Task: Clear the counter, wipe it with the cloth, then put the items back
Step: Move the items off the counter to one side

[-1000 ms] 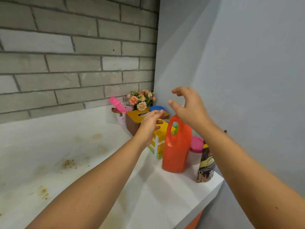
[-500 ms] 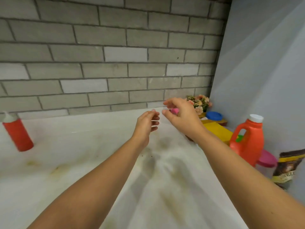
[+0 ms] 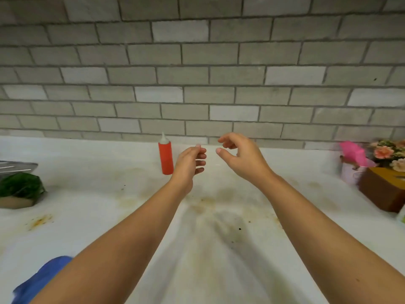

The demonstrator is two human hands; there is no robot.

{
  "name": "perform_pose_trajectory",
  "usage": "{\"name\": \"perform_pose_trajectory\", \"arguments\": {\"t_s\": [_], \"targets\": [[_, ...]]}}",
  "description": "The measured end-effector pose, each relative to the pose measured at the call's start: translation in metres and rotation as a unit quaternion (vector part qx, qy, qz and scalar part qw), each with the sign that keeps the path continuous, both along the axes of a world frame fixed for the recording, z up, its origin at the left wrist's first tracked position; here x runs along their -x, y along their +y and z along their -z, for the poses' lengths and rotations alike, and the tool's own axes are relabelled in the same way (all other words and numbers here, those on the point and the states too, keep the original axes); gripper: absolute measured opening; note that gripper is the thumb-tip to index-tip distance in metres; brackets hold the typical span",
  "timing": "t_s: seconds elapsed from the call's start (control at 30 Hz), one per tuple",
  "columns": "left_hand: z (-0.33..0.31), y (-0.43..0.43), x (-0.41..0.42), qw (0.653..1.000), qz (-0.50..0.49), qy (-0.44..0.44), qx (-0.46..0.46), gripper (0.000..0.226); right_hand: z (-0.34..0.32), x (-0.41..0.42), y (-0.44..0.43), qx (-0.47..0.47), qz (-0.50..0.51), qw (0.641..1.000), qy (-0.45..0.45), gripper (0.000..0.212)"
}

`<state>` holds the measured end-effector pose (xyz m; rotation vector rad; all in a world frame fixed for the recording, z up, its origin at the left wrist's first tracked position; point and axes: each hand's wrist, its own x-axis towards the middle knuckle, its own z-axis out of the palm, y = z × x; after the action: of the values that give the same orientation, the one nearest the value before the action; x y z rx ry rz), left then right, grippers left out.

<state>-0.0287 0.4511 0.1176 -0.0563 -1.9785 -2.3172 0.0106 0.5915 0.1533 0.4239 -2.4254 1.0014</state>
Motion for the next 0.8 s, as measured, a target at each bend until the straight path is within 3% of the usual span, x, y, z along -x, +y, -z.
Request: {"name": "perform_pose_trajectory", "arguments": {"t_s": [0.27, 0.43, 0.8], "targets": [[0.017, -0.136, -0.005, 0.987, -0.153, 0.007, 0.037, 0.018, 0.013, 0.014, -0.125, 0.02, -0.078, 0.996, -0.029, 0.023], [0.036, -0.204, 0.002, 0.97, -0.227, 0.007, 0.09, 0.016, 0.031, 0.036, -0.183, 0.0, -0.136, 0.987, -0.09, 0.041], [0.061, -0.337, 0.013, 0.93, -0.325, -0.08, 0.151, 0.033, 0.061, 0.086, -0.303, -0.012, -0.226, 0.945, -0.238, 0.052]]}}
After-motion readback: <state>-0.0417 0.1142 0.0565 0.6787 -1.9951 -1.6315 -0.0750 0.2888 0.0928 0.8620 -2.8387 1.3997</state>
